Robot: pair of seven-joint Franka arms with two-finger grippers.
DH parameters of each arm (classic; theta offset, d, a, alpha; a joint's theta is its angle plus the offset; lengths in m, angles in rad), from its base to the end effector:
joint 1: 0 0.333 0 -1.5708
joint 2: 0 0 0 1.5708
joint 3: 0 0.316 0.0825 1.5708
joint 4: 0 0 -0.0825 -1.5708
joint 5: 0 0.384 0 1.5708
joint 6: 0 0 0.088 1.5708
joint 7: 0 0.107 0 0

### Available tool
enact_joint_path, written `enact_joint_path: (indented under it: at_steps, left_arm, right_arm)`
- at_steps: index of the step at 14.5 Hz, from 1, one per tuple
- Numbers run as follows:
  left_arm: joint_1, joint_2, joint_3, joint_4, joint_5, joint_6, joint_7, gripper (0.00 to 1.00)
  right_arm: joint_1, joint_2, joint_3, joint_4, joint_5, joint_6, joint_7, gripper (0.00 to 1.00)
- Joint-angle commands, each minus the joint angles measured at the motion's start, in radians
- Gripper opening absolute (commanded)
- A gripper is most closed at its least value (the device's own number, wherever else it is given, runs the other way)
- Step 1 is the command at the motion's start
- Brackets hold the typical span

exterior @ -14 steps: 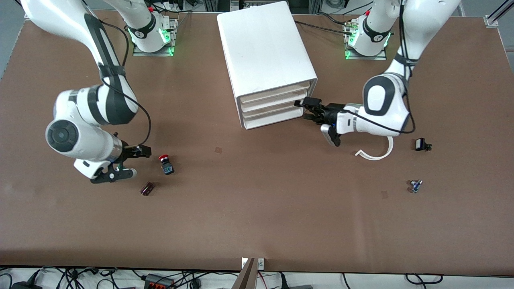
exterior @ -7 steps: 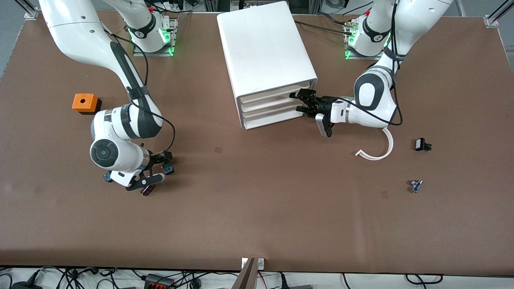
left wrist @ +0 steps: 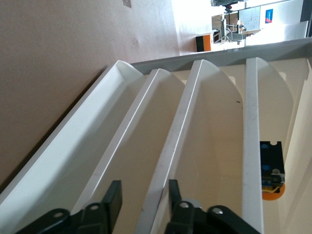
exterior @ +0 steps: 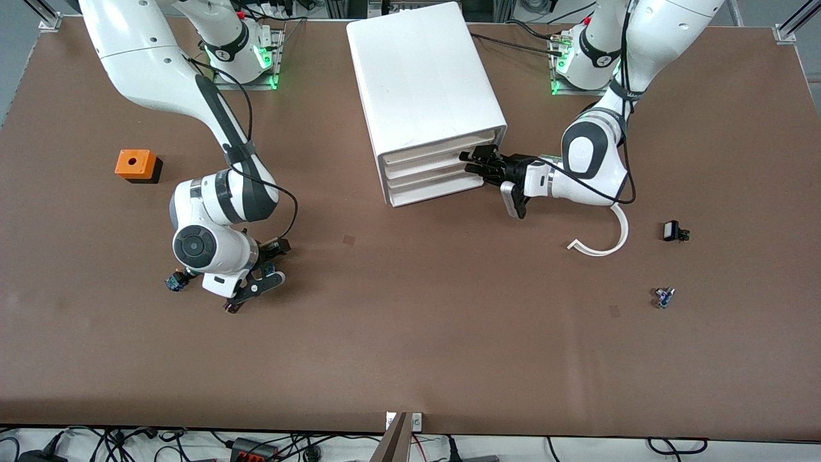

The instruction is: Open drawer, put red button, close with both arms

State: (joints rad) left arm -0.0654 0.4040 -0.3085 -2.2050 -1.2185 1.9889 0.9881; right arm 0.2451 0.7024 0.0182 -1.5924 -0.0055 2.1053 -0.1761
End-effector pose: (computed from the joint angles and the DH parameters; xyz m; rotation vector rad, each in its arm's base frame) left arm 0.4563 -0.2461 0.2014 1.9467 -0.4410 -0.2450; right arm 0.6529 0.1742 0.2068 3.0517 0.6816 -0.2972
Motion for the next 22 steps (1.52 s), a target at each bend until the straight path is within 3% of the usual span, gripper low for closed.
enact_joint_path:
  at_steps: [1, 3, 6, 10, 11, 12, 13, 16, 19, 22]
  left_arm:
    - [0.002, 0.013, -0.012, -0.004, -0.026, 0.008, 0.055, 0.09]
    - [0.015, 0.015, -0.012, 0.008, -0.023, 0.008, 0.076, 0.03]
    - [0.045, 0.045, -0.001, 0.077, -0.007, 0.008, 0.075, 0.04]
    - [0.065, 0.18, 0.046, 0.255, -0.006, 0.01, 0.076, 0.07]
    - [0.076, 0.218, 0.051, 0.301, -0.004, 0.008, 0.076, 0.08]
    - [0.078, 0.234, 0.052, 0.321, -0.003, 0.008, 0.076, 0.18]
    - [0.078, 0.237, 0.052, 0.324, -0.004, 0.01, 0.078, 0.96]
    - [0.125, 0.227, 0.051, 0.323, 0.004, -0.002, 0.078, 1.0]
    - [0.13, 0.15, 0.06, 0.323, 0.055, -0.077, -0.03, 1.0]
    - [0.173, 0.047, 0.06, 0.329, 0.26, -0.13, -0.356, 1.0]
  right_arm:
    - [-0.003, 0.025, 0.005, 0.02, -0.007, 0.007, -0.022, 1.0]
    - [-0.006, 0.04, 0.005, 0.02, -0.008, 0.027, -0.022, 1.0]
    - [-0.013, 0.045, 0.003, 0.02, -0.002, 0.024, -0.019, 1.0]
    - [-0.021, 0.052, 0.003, 0.02, -0.001, 0.025, -0.007, 1.0]
    - [-0.021, 0.054, 0.003, 0.02, -0.002, 0.024, -0.017, 0.92]
    - [-0.023, 0.054, 0.003, 0.02, -0.007, 0.022, -0.022, 0.8]
    - [-0.023, 0.054, 0.003, 0.02, -0.007, 0.024, -0.022, 0.67]
    - [-0.021, 0.055, 0.003, 0.02, -0.008, 0.024, -0.022, 0.4]
    - [-0.015, 0.054, 0.003, 0.023, -0.01, 0.024, -0.025, 0.07]
    - [-0.012, 0.045, 0.005, 0.092, -0.01, -0.016, -0.045, 0.01]
